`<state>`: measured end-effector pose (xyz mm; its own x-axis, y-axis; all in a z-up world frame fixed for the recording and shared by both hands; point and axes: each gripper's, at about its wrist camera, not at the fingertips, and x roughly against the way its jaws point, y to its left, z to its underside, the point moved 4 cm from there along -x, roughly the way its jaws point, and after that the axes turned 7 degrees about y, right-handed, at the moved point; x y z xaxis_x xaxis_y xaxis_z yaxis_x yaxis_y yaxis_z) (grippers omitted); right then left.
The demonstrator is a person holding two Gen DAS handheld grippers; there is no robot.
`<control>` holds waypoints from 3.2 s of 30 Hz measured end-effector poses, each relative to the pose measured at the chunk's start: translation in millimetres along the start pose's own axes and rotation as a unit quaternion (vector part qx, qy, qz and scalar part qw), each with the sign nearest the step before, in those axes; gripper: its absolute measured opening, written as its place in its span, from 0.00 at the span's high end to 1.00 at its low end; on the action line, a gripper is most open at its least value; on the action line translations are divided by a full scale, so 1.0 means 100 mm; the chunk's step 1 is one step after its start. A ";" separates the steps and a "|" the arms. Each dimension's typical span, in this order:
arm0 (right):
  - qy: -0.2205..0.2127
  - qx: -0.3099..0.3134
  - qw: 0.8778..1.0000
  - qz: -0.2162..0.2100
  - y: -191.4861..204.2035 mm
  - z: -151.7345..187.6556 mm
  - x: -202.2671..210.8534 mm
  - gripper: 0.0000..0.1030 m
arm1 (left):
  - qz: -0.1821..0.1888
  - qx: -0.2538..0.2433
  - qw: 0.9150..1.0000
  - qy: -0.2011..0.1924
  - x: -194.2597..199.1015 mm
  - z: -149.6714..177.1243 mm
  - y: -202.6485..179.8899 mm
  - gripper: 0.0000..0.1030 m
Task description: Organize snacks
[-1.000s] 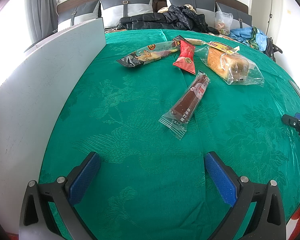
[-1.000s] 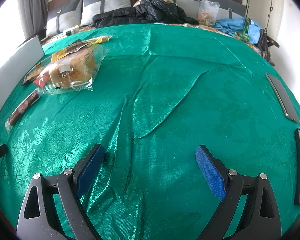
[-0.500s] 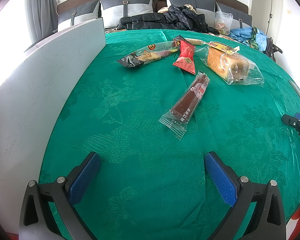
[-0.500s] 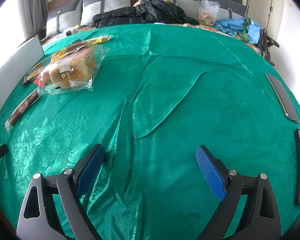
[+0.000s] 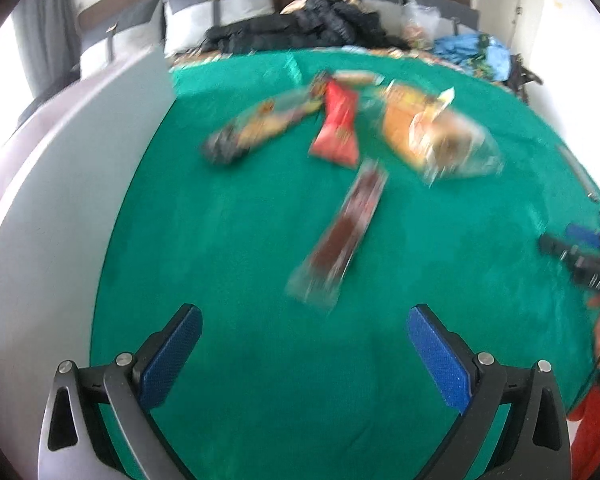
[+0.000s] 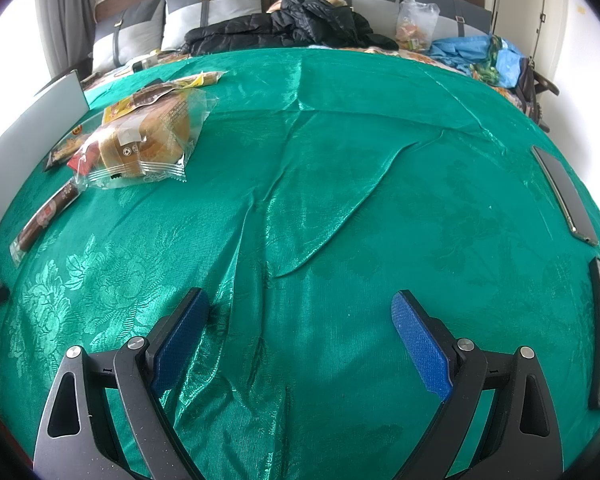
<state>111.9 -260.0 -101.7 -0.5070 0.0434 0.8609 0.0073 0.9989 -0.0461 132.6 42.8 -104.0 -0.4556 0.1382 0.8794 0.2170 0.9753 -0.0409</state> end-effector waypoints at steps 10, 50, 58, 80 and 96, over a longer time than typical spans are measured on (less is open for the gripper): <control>0.000 0.000 1.000 0.000 0.00 0.00 0.00 0.08 | 0.018 -0.075 0.994 0.078 -0.53 -0.61 -0.35 0.37; -0.002 0.000 1.000 0.001 0.01 0.00 0.00 0.08 | -0.057 0.081 0.995 -0.005 -0.48 -0.24 0.50 0.00; -0.002 0.000 1.000 0.001 0.01 0.00 0.00 0.08 | -0.057 0.082 0.995 -0.005 -0.48 -0.24 0.50 0.00; -0.003 0.000 1.000 0.001 0.01 0.01 0.00 0.08 | -0.056 0.082 0.995 -0.005 -0.48 -0.24 0.51 0.00; 0.045 0.012 0.990 -0.135 0.67 -1.34 0.19 0.10 | -0.056 0.082 0.995 -0.005 -0.48 -0.24 0.51 0.00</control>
<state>218.8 -189.8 -20.5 -0.4087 -0.2218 0.8853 -0.1387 0.9739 0.1799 186.4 81.6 -137.1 -0.4775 0.0282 0.8782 0.0212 0.9996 -0.0206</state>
